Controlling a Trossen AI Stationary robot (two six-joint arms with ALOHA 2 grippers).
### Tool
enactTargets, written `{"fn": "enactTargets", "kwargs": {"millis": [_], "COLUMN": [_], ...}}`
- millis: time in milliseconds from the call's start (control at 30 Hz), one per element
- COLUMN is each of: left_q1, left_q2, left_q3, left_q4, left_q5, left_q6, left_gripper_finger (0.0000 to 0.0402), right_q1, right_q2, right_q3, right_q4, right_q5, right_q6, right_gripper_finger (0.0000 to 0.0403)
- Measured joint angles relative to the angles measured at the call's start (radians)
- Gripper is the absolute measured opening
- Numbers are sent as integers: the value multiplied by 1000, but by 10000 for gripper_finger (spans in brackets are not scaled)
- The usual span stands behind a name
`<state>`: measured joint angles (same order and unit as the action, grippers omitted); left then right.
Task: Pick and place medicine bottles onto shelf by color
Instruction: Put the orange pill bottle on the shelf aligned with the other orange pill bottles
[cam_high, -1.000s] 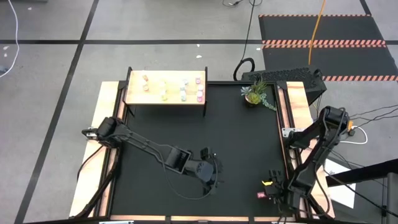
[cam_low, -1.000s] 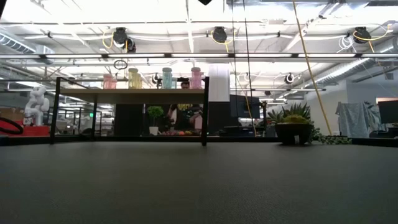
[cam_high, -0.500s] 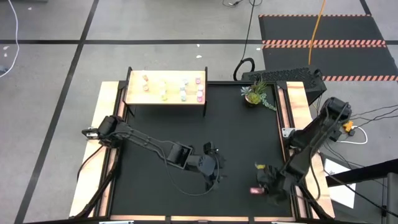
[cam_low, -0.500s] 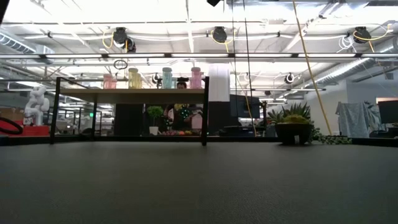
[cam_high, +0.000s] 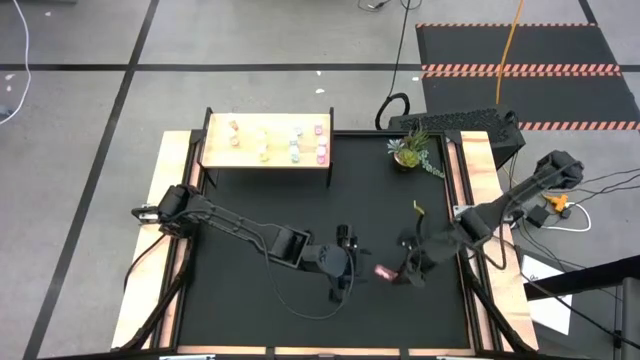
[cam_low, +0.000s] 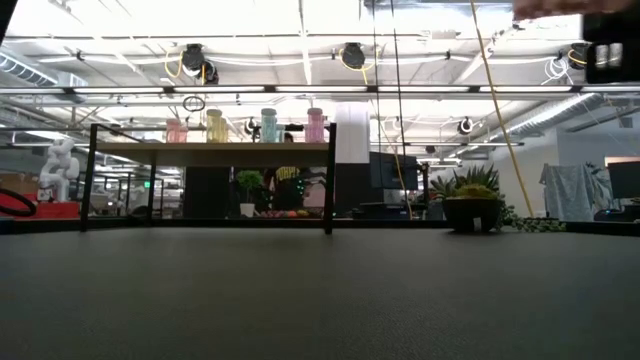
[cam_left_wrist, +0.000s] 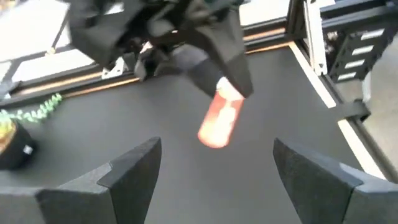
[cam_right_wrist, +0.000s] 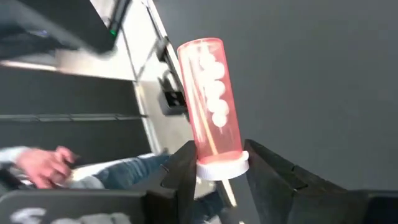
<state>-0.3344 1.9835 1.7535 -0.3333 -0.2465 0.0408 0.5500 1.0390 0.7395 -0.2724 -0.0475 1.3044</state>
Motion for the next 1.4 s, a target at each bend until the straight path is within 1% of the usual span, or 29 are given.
{"fn": "enactTargets", "kwargs": {"millis": [200,433,567,733,867,967,1067,1200,1400], "left_q1": [-3,-2,-2,7,22,29,37,52,68], "left_q2": [0,-6,-25,-37,-36,-32,-31,-31,-33], "left_q3": [0,0,0,0,0,0,0,0,0], "left_q4": [2,-13,-34,-63,-63,-65,-66,-65,-80], "left_q5": [-58,-132,-174,-184,-144,-154,-154,-142,-136], "left_q6": [112,213,284,374,421,452,472,474,482], "left_gripper_finger": [312,312,312,312,312,307,280,219,132], "right_q1": [-148,-286,-331,-364,-381,-389,-396,-401,-407], "right_q2": [-4,-3,-3,-3,-3,-3,-3,-3,-3], "right_q3": [-3,-89,-146,-200,-212,-212,-212,-213,-213], "right_q4": [85,420,540,681,710,710,713,725,731], "right_q5": [-123,-268,-322,-348,-348,-348,-347,-347,-351], "right_q6": [22,134,196,256,259,257,255,245,172], "right_gripper_finger": [118,118,117,119,119,118,118,118,118]}}
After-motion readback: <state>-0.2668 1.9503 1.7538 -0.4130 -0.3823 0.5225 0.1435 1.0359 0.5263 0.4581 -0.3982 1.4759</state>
